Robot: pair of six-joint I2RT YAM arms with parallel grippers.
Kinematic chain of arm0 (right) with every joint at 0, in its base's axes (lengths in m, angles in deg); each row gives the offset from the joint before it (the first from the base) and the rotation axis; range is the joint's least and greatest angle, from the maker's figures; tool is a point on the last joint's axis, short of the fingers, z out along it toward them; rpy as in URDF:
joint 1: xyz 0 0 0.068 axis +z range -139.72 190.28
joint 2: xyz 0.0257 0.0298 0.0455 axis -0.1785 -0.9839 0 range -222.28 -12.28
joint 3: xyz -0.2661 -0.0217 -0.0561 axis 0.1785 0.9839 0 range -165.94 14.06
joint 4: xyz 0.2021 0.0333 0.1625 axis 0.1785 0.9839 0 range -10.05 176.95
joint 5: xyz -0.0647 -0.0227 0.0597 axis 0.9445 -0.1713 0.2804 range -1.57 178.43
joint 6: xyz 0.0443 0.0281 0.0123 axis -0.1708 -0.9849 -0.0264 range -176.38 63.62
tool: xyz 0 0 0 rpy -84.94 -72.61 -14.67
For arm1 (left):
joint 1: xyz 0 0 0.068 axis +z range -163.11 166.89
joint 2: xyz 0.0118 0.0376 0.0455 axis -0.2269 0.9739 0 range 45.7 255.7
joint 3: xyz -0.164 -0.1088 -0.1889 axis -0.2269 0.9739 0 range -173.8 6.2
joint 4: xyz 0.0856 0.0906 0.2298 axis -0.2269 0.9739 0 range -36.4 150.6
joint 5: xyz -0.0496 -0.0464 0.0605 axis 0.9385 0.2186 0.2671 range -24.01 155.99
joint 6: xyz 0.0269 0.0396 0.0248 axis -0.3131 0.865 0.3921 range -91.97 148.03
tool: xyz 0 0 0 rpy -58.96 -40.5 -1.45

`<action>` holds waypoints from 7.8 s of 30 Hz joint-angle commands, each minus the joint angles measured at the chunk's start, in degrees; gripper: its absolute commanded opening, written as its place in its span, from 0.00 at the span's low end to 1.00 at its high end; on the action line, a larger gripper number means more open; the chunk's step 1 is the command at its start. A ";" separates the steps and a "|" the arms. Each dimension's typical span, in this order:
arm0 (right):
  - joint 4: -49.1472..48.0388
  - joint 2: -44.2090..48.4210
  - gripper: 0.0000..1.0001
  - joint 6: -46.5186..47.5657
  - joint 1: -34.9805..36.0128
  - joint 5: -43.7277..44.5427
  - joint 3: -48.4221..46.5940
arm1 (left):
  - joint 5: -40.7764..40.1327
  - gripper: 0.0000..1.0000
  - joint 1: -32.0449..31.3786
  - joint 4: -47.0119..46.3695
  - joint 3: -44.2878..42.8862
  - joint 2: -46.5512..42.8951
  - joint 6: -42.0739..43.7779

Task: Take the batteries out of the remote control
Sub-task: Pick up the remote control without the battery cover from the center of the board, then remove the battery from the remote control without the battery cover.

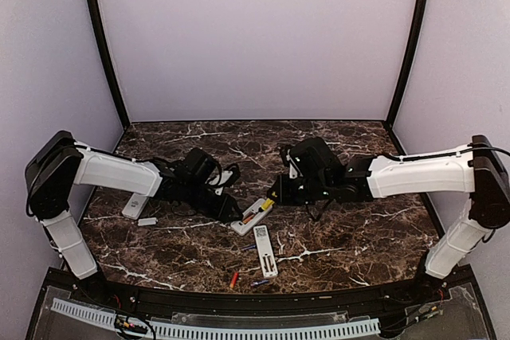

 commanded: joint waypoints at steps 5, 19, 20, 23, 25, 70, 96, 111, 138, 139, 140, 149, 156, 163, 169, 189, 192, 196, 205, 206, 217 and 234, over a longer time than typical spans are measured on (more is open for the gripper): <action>5.21 -3.65 0.00 -0.05 1.34 3.73 -5.18 | -0.16 0.36 0.10 0.00 -2.23 2.48 2.26; 10.93 -8.14 0.00 -2.49 3.17 11.44 -8.74 | 0.09 0.36 0.04 -1.80 -3.14 4.95 1.54; 10.31 -8.34 0.00 -3.10 3.43 12.05 -8.54 | 0.22 0.36 0.04 -1.86 -3.12 4.85 1.51; 8.18 -8.75 0.00 -5.41 4.07 13.77 -7.26 | 0.83 0.38 0.04 -2.21 -2.59 4.78 1.24; 6.68 -8.57 0.00 -7.38 4.11 13.97 -5.99 | 1.53 0.45 -0.02 -2.93 -1.74 4.57 0.99; -21.64 12.22 0.00 -18.93 3.96 17.36 16.99 | -22.16 0.00 -9.27 1.32 2.36 1.12 13.79; -11.80 19.65 0.00 -13.00 1.29 20.02 19.69 | -51.06 0.05 -15.28 13.90 -3.15 0.45 19.14; -11.79 20.21 0.00 -12.92 0.82 19.53 20.36 | -24.27 0.76 -16.18 16.82 -2.59 -4.23 4.85; -16.01 15.60 0.00 -12.39 0.86 15.53 19.24 | -23.62 0.83 -9.66 9.13 6.58 -4.72 -4.97; -16.01 15.50 0.00 -12.26 0.80 15.45 19.15 | -24.14 0.82 -9.88 8.98 6.53 -4.51 -4.69; -16.01 15.33 0.00 -12.24 0.86 15.50 19.11 | -24.84 0.81 -9.97 8.75 6.47 -4.09 -4.07; -16.10 15.03 0.00 -12.20 0.87 15.86 18.75 | -30.84 0.62 -12.76 10.64 3.62 0.20 -0.86; -14.54 17.15 0.00 -11.79 0.74 16.07 18.36 | -33.38 0.37 -13.25 10.51 3.11 1.41 -1.30; -10.59 22.26 0.00 -9.69 -0.34 15.67 16.48 | -35.37 0.27 -13.07 14.23 -1.02 -5.46 3.90; -9.99 27.18 0.00 -5.50 -5.22 7.44 15.50 | -24.78 0.25 -8.98 21.27 -8.47 -11.76 15.83; -3.99 25.02 0.00 13.96 -13.62 -31.35 5.98 | -10.09 0.22 -13.36 18.05 -4.97 -12.30 36.04; -2.00 22.66 0.00 16.62 -13.55 -34.36 4.76 | -7.34 0.22 -15.42 18.05 -5.45 -11.43 35.95; 7.94 20.01 0.00 23.09 -13.62 -38.47 0.22 | -3.00 0.22 -16.84 18.17 -5.98 -10.97 35.67; 7.22 16.72 0.00 23.66 -13.34 -47.07 0.32 | -1.77 0.22 -17.64 18.75 -6.08 -11.03 36.63; 7.40 16.28 0.00 23.95 -13.08 -47.40 0.06 | -1.67 0.22 -17.78 18.76 -6.08 -11.09 36.76; 10.17 11.39 0.00 27.84 -11.33 -46.82 -2.45 | -1.18 0.21 -19.15 18.80 -5.76 -11.64 37.71; 15.61 6.88 0.00 32.17 -10.37 -46.38 -3.95 | -1.45 0.20 -19.72 18.56 -5.64 -11.56 38.04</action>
